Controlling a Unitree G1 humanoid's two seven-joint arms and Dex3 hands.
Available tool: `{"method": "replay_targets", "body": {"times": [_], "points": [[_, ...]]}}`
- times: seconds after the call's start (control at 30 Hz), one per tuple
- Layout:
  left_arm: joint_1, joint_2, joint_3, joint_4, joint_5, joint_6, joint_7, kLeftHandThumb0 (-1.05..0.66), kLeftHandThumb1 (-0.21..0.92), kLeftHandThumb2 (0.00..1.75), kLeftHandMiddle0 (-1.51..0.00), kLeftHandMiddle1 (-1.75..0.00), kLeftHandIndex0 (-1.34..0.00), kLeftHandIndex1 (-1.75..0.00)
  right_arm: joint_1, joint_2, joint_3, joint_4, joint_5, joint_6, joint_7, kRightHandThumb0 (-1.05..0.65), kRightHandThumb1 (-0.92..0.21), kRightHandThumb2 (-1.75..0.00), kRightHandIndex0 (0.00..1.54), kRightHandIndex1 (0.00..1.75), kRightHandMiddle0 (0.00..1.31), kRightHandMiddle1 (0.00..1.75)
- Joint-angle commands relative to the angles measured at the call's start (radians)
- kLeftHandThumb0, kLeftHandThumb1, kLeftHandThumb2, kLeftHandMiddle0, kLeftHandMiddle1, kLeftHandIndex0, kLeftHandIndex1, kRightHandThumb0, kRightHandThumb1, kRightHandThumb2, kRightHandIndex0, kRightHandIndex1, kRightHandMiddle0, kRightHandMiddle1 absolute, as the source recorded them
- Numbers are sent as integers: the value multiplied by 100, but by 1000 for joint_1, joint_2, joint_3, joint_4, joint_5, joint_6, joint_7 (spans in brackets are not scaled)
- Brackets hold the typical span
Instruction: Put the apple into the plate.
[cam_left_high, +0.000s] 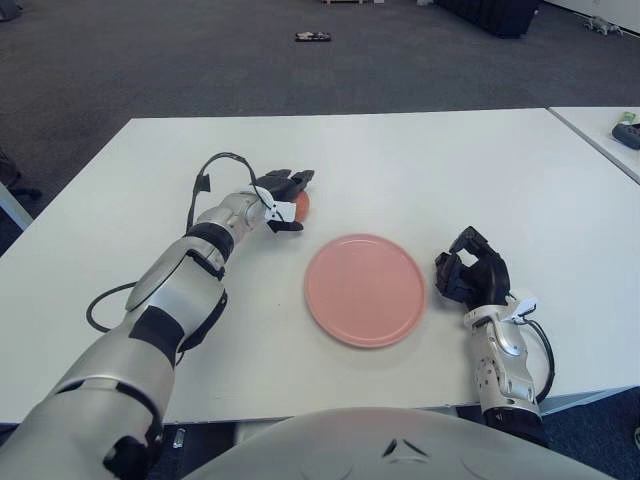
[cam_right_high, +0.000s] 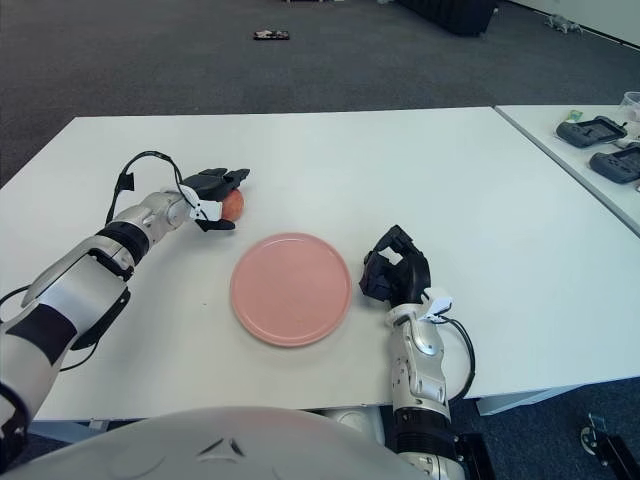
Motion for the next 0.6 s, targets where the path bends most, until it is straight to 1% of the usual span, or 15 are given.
{"method": "replay_targets", "body": {"times": [0.0,0.03,0.07,0.1,0.13,0.17,0.2,0.23,0.27,0.3,0.33,0.4,0.53,0.57], "points": [[91,-9,-35,48,42,29,3,-74,42,102,0,-111,0,-121,21,6,-6,15,15,34,-2,-54,-18,-149,130,175,73,175],[94,-10,-32,47,41,33,19,-63,43,106,-9,-134,-18,-140,21,6,-6,15,16,35,-1,-54,-18,-149,130,175,73,175],[98,-11,-31,47,41,37,38,-56,44,109,-14,-149,-29,-153,21,6,-6,14,20,36,2,-54,-18,-149,129,175,73,175],[101,-12,-30,47,42,39,52,-45,42,112,-23,-150,-33,-157,21,6,-6,14,23,37,5,-54,-18,-149,129,175,73,175],[105,-12,-30,48,42,39,64,-29,38,117,-35,-153,-39,-163,21,6,-7,13,26,39,7,-54,-19,-149,129,175,73,175],[107,-13,-30,49,41,40,73,-19,35,122,-45,-155,-43,-167,21,6,-7,13,27,40,9,-54,-19,-149,129,175,73,175],[109,-13,-30,50,41,39,81,-15,33,124,-48,-156,-44,-169,21,6,-8,12,29,41,10,-54,-19,-149,129,175,72,175],[113,-14,-27,51,38,37,93,-10,29,130,-55,-160,-46,-171,21,7,-9,12,32,42,12,-54,-19,-149,129,175,72,175],[116,-14,-24,53,35,36,102,-7,24,137,-61,-165,-48,-172,20,8,-10,12,33,43,12,-54,-19,-148,128,175,72,175],[120,-15,-19,53,30,32,115,-5,23,140,-63,-166,-49,-173,20,8,-11,12,33,44,12,-53,-19,-148,128,175,72,175],[122,-15,-15,53,26,30,123,-4,17,147,-69,-168,-51,-173,20,9,-11,12,33,45,11,-53,-20,-148,127,175,72,175],[126,-17,-9,55,21,28,136,-2,10,156,-77,-170,-55,-174,18,8,-12,12,32,48,7,-53,-20,-147,127,175,71,175],[131,-17,-3,56,19,26,151,-1,4,162,-84,-169,-59,-175,14,8,-12,15,28,48,1,-53,-20,-147,127,175,71,175],[135,-11,-2,45,16,15,154,-1,2,164,-86,-168,-60,-175,13,7,-12,17,25,46,0,-53,-20,-147,127,175,71,175]]}}
